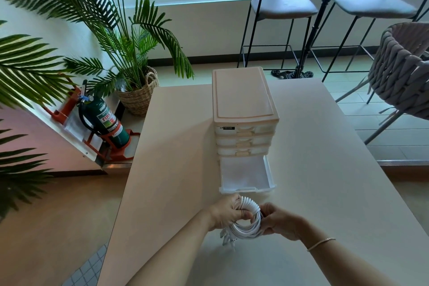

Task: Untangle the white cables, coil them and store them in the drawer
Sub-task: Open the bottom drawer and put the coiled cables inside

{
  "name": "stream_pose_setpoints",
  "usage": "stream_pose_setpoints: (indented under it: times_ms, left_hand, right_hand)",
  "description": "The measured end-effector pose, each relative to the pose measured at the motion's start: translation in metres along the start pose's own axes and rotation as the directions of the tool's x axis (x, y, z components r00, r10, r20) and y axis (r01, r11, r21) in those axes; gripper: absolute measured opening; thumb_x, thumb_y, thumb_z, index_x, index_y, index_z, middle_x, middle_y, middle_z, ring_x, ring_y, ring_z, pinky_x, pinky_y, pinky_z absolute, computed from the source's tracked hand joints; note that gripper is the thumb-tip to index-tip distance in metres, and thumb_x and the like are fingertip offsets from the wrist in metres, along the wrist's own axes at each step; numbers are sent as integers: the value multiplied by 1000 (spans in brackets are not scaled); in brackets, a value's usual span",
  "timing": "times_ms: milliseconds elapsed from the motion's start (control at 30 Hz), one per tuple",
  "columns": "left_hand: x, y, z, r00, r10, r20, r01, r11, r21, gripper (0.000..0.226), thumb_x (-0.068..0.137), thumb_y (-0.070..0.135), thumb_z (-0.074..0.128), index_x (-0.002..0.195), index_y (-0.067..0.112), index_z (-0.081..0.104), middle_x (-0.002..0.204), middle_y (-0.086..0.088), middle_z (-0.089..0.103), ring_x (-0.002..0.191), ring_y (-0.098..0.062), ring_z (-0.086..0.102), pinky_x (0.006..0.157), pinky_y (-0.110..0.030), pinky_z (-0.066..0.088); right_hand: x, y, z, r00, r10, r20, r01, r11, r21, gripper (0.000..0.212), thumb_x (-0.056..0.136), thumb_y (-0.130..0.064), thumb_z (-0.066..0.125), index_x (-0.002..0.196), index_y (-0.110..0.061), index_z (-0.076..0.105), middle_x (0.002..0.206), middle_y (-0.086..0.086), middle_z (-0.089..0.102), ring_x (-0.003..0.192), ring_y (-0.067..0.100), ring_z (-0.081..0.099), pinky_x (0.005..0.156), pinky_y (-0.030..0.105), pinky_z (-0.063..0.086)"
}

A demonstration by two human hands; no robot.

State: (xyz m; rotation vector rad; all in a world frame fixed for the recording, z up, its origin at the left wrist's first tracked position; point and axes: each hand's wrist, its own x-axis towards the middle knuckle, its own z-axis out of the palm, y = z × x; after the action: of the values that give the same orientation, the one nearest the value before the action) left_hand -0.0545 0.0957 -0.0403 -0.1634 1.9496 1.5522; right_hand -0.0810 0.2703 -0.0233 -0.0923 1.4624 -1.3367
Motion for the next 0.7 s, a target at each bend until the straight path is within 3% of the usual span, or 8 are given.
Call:
stream_pose_setpoints:
  times_ms: [167,233,467,533,600,633,700]
  left_hand:
    - [-3,7,0,1000,15,0,-15,999,-34,19,84,13,68,94,18,53,86,2,58,87,-15,54,87,-31,46]
    - [-7,13,-1,999,31,21,-30,999,-38,15,85,12,67,91,19,55,84,3,58,80,-10,55,81,-25,47]
    - [-14,24,-2,999,30,-11,-30,999,15,14,87,16,65,81,26,56,78,7,59,72,-3,55,77,-20,45]
    - [-13,26,-3,997,29,-67,-27,999,34,14,81,31,71,82,26,58,83,2,63,77,-10,59,83,-28,47]
    - [-8,26,-4,986,24,-167,-9,996,89,42,66,52,74,92,21,61,96,-5,68,90,-19,63,91,-35,48]
    - [-6,27,-4,974,16,-227,9,994,106,52,66,54,73,99,17,61,101,-5,67,95,-20,63,92,-34,47]
    - [-1,32,-3,937,19,-348,26,992,123,46,78,44,71,108,12,58,106,-5,66,99,-20,60,88,-30,46]
  right_hand:
    - [3,-2,-4,1000,23,-14,-24,993,-113,27,59,3,50,69,-16,66,60,-9,64,58,3,61,61,18,51]
    - [3,0,-5,999,22,-25,-25,990,-138,30,57,1,50,74,-17,66,62,-7,65,59,5,61,63,21,53]
    - [-3,-7,0,1000,13,-15,-14,998,-62,41,55,-2,46,90,-14,64,70,-2,66,61,9,62,57,24,56]
    - [-4,-9,1,999,-15,-39,15,1000,-9,43,55,-3,47,93,-14,64,71,-3,68,65,10,64,61,25,57]
    - [-2,-11,0,993,-59,-104,65,996,53,47,55,-3,48,97,-13,66,78,0,69,73,12,64,69,28,56]
    - [0,-12,-2,986,-78,-147,93,991,96,49,57,-1,50,102,-11,66,84,3,69,77,14,63,72,28,55]
    - [4,-18,-4,969,-108,-224,148,974,170,44,71,5,49,111,-7,64,95,10,66,85,18,60,77,29,52]
